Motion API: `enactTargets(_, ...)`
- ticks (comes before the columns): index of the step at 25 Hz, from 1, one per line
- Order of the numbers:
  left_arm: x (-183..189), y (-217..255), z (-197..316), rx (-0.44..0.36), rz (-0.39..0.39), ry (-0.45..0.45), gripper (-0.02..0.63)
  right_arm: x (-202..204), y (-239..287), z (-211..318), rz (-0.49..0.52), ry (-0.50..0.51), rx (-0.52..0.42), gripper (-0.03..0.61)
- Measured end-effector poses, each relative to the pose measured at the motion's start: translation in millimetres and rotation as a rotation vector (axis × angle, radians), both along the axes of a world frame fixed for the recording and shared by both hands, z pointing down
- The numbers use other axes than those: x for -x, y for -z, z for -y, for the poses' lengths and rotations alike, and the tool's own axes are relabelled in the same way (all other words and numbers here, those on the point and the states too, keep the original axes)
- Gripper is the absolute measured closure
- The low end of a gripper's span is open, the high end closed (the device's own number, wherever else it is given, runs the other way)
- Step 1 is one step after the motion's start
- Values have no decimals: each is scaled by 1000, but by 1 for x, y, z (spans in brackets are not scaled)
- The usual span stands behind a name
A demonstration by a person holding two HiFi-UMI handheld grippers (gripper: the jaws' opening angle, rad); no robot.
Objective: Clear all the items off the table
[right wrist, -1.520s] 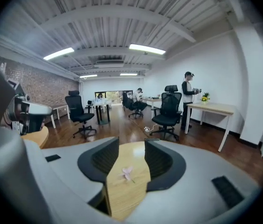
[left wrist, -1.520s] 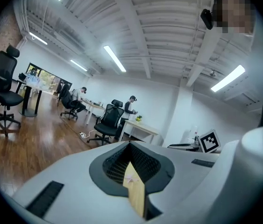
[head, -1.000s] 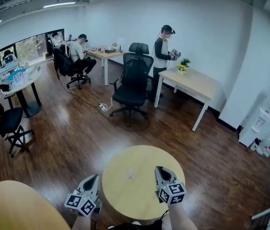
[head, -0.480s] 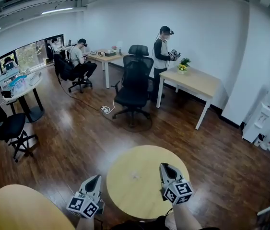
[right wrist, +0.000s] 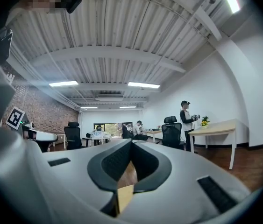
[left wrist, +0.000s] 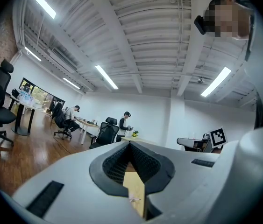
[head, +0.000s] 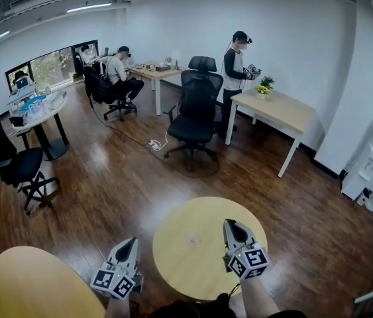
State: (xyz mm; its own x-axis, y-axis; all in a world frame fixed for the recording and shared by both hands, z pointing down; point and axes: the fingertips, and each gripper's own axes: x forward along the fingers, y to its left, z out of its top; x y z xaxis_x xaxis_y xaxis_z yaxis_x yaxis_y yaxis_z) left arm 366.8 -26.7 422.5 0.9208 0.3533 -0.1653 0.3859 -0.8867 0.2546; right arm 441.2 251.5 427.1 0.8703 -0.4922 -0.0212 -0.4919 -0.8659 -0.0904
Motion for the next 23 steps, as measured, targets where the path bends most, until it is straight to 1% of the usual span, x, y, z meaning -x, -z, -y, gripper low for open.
enactTargets(4,-2,-1,6,7,2,14,623,-3,0,3,3,3,-6,577)
enactTargets(9,-3,-3,7,30,4,10,623,-2,-1,-2,9,-4,-22,578)
enactTargets(17,-2,-7,-3,31,16,-5,623,2,-3,-13,18,-22,-32,577)
enactTargets(23,-4,-10,-4,34,24,-5,623,1,-7,-12,29,-10,-35,577)
